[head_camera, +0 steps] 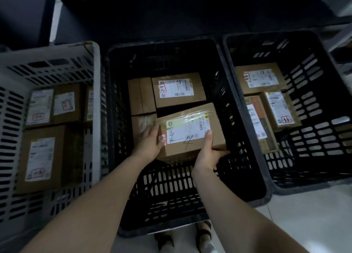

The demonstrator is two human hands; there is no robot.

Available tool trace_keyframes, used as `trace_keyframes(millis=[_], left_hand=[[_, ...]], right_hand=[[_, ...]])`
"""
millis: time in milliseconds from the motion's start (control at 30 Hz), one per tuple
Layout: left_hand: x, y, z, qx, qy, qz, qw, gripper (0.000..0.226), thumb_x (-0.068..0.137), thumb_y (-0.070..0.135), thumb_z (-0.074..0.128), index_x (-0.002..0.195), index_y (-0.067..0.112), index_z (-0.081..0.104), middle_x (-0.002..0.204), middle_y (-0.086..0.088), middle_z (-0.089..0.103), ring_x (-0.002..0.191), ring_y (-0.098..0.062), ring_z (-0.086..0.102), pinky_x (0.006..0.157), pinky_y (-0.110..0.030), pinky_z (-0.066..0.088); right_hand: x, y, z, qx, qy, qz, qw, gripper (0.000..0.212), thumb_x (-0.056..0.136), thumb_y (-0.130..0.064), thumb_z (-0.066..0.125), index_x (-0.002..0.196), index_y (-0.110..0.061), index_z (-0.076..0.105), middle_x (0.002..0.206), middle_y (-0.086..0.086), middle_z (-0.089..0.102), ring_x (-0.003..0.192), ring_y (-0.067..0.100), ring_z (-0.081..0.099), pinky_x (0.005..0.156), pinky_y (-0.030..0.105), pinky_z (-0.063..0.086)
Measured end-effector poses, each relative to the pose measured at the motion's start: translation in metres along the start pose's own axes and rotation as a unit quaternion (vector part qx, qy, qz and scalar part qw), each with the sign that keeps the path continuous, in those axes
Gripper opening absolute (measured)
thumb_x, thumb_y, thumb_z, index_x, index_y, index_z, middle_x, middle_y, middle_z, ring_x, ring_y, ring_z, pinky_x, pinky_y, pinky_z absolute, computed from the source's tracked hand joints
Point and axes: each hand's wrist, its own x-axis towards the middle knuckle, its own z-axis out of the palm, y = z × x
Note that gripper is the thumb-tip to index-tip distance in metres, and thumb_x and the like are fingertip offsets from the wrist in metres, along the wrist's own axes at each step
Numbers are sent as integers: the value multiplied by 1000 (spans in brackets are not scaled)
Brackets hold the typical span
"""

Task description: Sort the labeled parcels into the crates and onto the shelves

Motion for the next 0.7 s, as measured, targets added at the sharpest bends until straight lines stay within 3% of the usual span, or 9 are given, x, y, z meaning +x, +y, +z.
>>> trace_keyframes(millis=[67,133,267,367,467,533,600,667,700], left_hand=[[0,3,5,20,-21,11,1000,75,95,39,49,152,26,1,160,-1,-9,146,-28,-4,119,-44,7],[2,5,7,32,-40,9,999,85,89,48,55,151,32,-2,155,5,-26,143,-32,-16,117,-53,2],[10,-2,16,177,-89,33,980,107,75,55,69,149,39,-6,150,-1,-37,140,-35,-26,111,-61,-2],[18,-5,31,218,-76,13,973,107,79,42,71,148,37,-11,149,-5,-39,139,-37,-28,110,-62,-2],[27,-9,36,254,-46,17,966,104,85,23,68,149,36,-12,150,-7,-37,139,-38,-27,111,-60,-2],[31,-10,37,275,-37,21,961,104,85,18,67,148,35,-14,151,-9,-35,140,-39,-25,111,-60,-2],[31,-9,36,288,-41,20,957,105,85,18,67,148,34,-15,151,-10,-34,140,-39,-24,112,-61,0],[28,-7,30,292,-62,19,954,105,83,26,69,148,36,-13,152,-9,-32,141,-38,-23,112,-60,2],[26,-5,24,301,-71,24,951,105,82,34,70,148,36,-11,154,-9,-29,142,-37,-20,112,-58,4]], right_hand=[[14,4,1,46,-35,52,997,104,79,-66,62,154,-28,2,157,7,26,141,31,30,115,47,26],[31,5,8,77,-70,90,990,84,85,-60,59,151,-25,21,150,8,38,136,31,37,111,49,35],[54,6,26,40,-138,141,980,54,97,-38,54,144,-18,38,148,17,36,135,40,35,99,49,48],[63,5,39,5,-143,145,979,43,100,-23,52,139,-9,42,144,22,38,129,40,43,87,42,55],[70,2,53,-40,-137,127,982,38,101,-21,50,136,-9,46,134,20,46,118,37,51,77,36,57],[72,1,56,-93,-138,126,978,40,102,-26,47,138,-9,43,126,18,50,106,36,57,76,36,57],[72,-2,50,-189,-156,127,961,44,101,-31,47,139,-10,41,132,20,50,110,38,58,82,41,57],[68,-10,36,-359,-174,80,914,43,99,-35,50,133,-10,47,129,18,53,108,37,60,84,43,56],[64,-15,29,-463,-176,22,868,37,98,-35,50,124,-9,53,119,15,57,102,34,61,83,41,56]])
